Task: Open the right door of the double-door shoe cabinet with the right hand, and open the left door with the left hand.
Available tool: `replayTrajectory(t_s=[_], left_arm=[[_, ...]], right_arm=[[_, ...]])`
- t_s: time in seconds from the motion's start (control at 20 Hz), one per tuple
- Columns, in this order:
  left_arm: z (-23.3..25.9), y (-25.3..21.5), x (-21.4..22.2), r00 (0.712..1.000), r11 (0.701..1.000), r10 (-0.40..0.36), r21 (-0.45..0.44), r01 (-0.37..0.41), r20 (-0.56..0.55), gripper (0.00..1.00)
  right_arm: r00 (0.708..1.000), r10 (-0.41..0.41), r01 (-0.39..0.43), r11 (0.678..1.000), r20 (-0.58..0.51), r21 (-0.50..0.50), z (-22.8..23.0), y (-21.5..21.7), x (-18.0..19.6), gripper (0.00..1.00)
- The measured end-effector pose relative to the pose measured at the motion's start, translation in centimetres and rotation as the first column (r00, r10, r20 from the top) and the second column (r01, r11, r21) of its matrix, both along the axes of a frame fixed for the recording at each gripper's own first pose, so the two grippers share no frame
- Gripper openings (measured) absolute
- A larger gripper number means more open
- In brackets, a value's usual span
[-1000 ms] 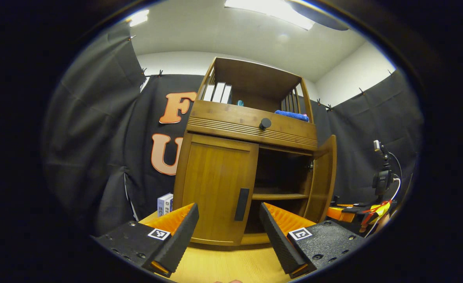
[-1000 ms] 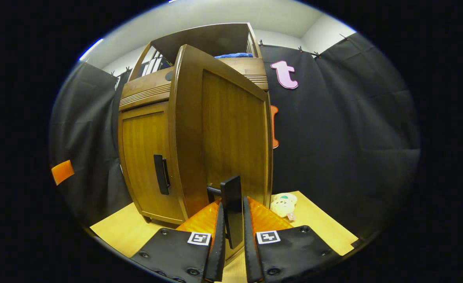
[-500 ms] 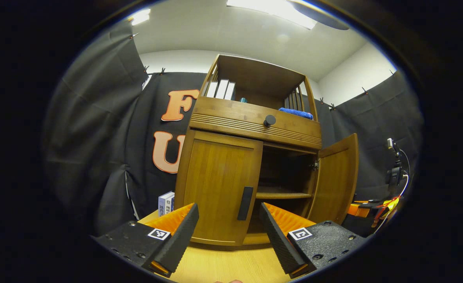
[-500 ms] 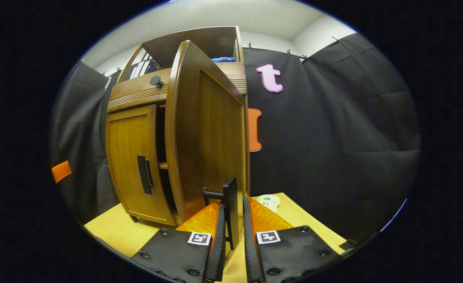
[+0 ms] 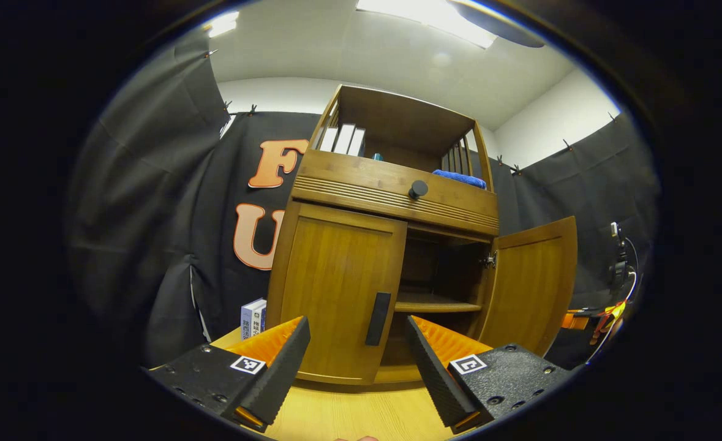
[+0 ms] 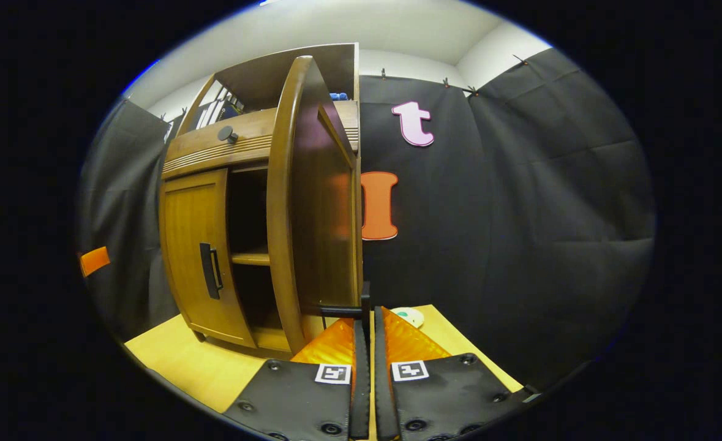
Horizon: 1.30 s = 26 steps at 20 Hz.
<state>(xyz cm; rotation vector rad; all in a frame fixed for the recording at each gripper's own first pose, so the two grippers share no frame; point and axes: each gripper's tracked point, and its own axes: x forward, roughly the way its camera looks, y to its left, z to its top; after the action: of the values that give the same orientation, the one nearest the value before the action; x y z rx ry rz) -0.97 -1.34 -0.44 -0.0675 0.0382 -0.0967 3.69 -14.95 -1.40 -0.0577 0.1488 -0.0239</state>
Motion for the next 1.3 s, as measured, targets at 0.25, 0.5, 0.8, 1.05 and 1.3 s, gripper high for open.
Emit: replayTrajectory(t_s=[0.25,0.5,0.8,1.05,1.3], left_arm=[[0.0,0.9,-0.1,1.0,1.0,0.018,-0.006,-0.018,0.001,0.95],[-0.2,1.0,-0.1,1.0,1.0,0.016,-0.01,-0.016,-0.007,0.92],[-0.4,0.4,0.2,1.0,1.0,0.005,-0.012,-0.005,-0.012,0.95],[-1.2,-1.9,1.3,0.998,0.998,-0.05,-0.025,0.05,-0.032,0.95],[-1.8,-4.4,2.1,0.992,0.992,-0.115,-0.05,0.113,-0.046,0.92]], right_arm=[[0.997,0.082,-0.082,0.996,-0.01,0.024,0.3,-2.4,0.2,0.11],[0.995,0.096,-0.095,0.993,-0.009,0.069,0.3,-3.6,0.1,0.28],[0.999,-0.035,0.036,0.997,-0.014,0.068,-0.1,-6.1,-2.9,0.16],[0.988,-0.155,0.154,0.982,0.005,0.105,1.3,-6.3,-7.7,0.28],[0.986,-0.167,0.163,0.978,0.017,0.133,3.0,-2.8,-10.6,0.28]])
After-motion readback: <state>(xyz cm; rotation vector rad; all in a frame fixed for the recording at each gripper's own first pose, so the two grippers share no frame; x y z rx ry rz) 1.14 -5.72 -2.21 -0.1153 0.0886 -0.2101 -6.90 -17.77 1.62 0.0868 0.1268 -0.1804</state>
